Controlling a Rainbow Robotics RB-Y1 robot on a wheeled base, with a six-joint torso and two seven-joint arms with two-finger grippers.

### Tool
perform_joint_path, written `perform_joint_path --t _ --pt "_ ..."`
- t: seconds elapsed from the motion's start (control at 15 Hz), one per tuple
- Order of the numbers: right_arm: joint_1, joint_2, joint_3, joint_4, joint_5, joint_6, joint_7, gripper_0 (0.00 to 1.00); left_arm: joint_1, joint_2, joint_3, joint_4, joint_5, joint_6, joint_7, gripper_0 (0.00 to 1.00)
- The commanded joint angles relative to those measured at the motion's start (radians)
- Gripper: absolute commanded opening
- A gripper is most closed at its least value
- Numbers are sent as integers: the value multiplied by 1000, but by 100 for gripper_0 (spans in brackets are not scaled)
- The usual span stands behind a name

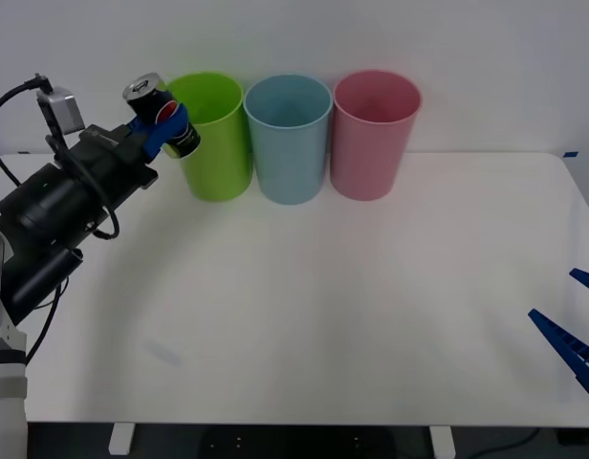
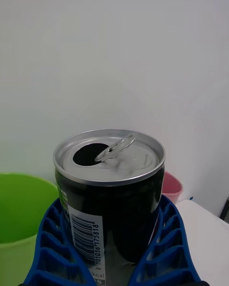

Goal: Grasp the object on the table and drop it into the matching bin: aluminum can to the light blue bin, PET bottle to the pink bin.

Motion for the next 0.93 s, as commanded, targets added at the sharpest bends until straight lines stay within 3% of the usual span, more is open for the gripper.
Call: perform_joint_path --t 0.07,0.4,0.93 --pt "0 0 0 0 0 0 0 100 -88 -2 -12 15 -112 34 119 0" --pt "0 0 0 0 0 0 0 100 -295 0 -12 219 -202 54 165 0" --pt "0 0 0 0 0 0 0 100 -529 -17 -44 503 -320 207 121 0"
